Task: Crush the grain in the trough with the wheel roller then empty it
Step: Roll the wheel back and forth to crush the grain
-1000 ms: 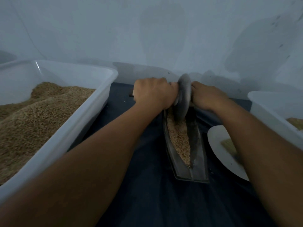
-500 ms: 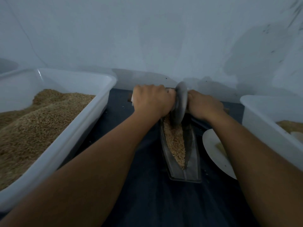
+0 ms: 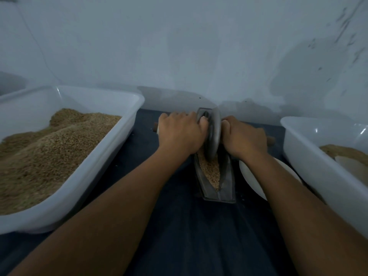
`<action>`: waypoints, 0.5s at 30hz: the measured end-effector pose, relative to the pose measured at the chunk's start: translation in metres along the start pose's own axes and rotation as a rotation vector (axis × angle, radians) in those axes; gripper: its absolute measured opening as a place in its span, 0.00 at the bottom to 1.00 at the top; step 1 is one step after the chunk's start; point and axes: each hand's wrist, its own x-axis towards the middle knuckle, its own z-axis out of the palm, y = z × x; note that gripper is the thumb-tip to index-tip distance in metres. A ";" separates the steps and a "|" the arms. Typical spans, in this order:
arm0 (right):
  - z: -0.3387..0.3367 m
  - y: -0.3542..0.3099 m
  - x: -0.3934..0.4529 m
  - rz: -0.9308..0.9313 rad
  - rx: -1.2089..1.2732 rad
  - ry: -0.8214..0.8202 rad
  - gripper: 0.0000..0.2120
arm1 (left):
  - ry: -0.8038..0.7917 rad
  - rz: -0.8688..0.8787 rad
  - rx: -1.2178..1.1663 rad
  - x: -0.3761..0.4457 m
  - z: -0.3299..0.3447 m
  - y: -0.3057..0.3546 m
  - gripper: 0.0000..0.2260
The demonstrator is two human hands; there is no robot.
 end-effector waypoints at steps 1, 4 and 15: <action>-0.001 -0.001 -0.003 -0.005 -0.006 0.009 0.22 | 0.002 0.004 -0.004 -0.003 -0.001 0.000 0.21; -0.003 -0.002 -0.010 -0.012 -0.009 0.027 0.22 | 0.001 0.018 -0.004 -0.010 -0.006 0.000 0.24; -0.015 0.004 -0.024 -0.042 0.011 -0.075 0.21 | -0.049 0.077 0.048 -0.020 -0.017 0.002 0.26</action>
